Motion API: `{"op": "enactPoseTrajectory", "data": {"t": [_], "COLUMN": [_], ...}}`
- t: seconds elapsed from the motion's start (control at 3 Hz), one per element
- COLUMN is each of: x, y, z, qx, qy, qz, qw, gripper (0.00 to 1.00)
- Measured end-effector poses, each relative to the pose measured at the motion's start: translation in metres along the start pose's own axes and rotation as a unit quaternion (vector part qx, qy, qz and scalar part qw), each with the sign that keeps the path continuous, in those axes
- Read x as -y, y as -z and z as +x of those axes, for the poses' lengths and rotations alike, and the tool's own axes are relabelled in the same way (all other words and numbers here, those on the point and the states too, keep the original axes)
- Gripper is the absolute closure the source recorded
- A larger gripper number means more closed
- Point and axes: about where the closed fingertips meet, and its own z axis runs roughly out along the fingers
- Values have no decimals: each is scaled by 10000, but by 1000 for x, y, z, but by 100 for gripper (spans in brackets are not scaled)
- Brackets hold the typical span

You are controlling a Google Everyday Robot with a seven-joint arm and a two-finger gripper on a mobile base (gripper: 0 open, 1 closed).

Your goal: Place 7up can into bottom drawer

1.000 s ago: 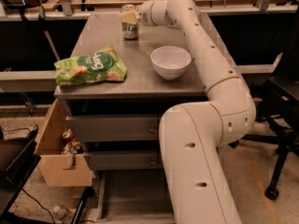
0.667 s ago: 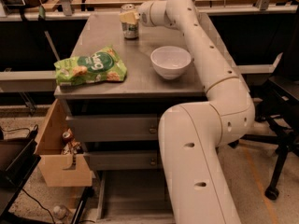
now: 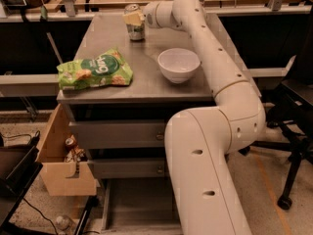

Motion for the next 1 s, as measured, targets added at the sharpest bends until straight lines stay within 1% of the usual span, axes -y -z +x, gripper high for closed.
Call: {"op": "enactPoseTrajectory", "data": {"t": [0.33,0.67,1.0], "x": [6,9,10], "y": [36,96,189], "z": [-35,-70,-129], "qx": [274,536,1088], "qy": [147,285,546], "qz": [75,251,708], "qw": [9995,9978,9900], "gripper": [100,100,100]}}
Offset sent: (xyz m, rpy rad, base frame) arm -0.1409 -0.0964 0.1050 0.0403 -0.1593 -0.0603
